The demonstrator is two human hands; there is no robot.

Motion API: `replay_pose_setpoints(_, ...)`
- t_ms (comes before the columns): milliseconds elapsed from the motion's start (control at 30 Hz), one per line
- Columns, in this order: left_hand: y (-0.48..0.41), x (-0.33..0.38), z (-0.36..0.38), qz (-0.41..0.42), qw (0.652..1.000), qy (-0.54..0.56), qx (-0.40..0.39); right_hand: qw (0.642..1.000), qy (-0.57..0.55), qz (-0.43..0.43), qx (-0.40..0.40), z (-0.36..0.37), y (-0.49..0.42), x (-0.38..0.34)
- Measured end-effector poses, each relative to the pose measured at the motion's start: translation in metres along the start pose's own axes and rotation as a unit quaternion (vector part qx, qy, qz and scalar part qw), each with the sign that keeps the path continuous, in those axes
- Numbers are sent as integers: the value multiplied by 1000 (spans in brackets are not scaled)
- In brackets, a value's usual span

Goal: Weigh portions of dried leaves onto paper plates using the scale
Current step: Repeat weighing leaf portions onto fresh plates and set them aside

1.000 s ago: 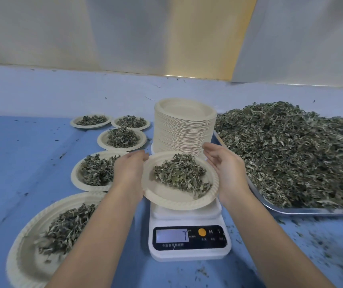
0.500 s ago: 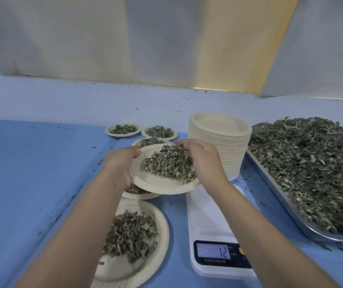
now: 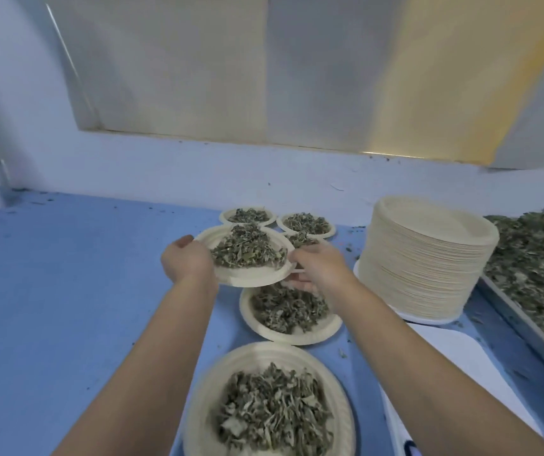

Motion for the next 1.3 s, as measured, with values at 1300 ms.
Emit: replay_pose_setpoints(1300,-83,-58,37,-127,991,-3,32,995,-85,-46,-2,-8,-43,-11)
Point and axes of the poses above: each hand's wrist, its own y-axis away from the middle knuckle, its own z-axis out of the palm, x = y × z, the point moved 3 cm from there along -y, towards the middle knuckle, and after that the axes turned 7 degrees about -y, right-handed, at the moved point
